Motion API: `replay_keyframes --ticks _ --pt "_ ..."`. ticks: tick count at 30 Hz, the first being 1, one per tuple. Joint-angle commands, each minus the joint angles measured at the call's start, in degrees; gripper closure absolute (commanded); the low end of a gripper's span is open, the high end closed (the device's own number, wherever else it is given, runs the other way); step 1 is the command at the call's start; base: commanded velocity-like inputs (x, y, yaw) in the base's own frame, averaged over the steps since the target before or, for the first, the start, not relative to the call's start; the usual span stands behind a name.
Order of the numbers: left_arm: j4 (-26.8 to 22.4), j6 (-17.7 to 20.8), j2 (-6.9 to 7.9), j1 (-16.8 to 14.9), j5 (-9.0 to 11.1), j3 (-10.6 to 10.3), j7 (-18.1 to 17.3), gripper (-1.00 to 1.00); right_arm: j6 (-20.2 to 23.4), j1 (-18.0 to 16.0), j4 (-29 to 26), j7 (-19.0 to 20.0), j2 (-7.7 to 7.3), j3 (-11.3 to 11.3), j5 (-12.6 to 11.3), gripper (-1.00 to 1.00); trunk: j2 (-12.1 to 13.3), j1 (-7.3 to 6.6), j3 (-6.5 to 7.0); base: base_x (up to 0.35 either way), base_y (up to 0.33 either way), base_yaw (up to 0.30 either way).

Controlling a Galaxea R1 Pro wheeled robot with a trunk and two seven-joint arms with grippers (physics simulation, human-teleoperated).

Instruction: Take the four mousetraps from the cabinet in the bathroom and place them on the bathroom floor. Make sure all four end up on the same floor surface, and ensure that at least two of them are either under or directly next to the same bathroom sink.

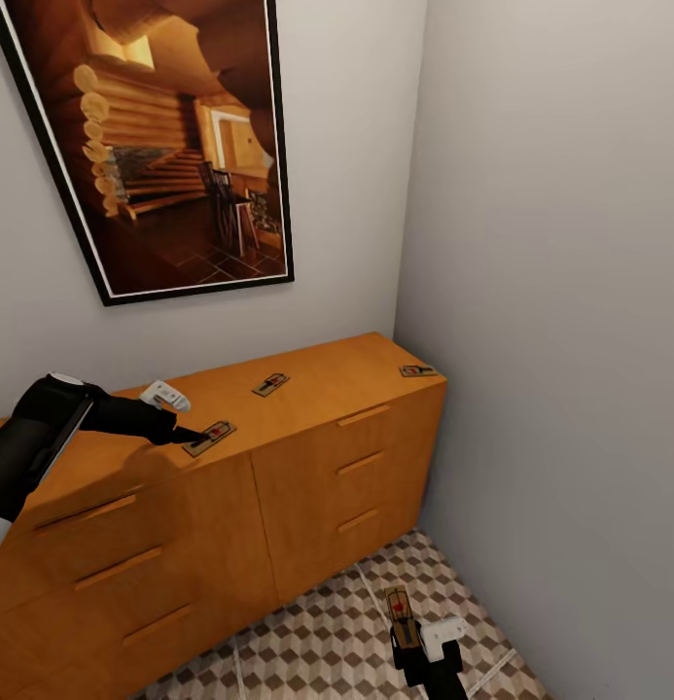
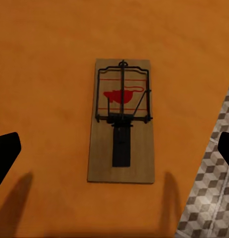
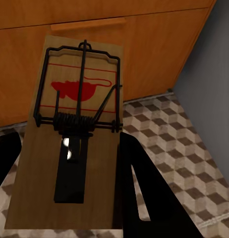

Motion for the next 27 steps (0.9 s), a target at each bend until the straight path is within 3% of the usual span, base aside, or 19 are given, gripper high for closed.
replay_keyframes --ticks 1,19,24,27 --pt "0.0 0.2 0.02 -0.1 -0.6 0.0 -0.5 -1.00 -0.1 0.0 0.1 -0.6 0.02 0.2 0.5 1.00 0.0 0.00 -0.06 0.000 0.000 0.000" --pt "-0.6 0.2 -0.05 -0.1 -0.9 0.3 -0.4 -1.00 -0.1 0.0 0.1 -0.6 0.04 0.2 0.5 1.00 0.0 0.00 -0.38 0.000 0.000 0.000" --pt "-0.7 0.2 -0.33 -0.1 -3.6 0.4 -0.4 -1.00 -0.1 0.0 0.1 -0.6 0.04 0.2 0.5 1.00 0.0 0.00 -0.51 0.000 0.000 0.000" --pt "-0.8 0.3 -1.37 -0.1 -6.5 0.4 -0.5 -1.00 -0.1 0.0 0.1 -0.6 0.04 0.2 0.5 1.00 0.0 0.00 -0.58 0.000 0.000 0.000"
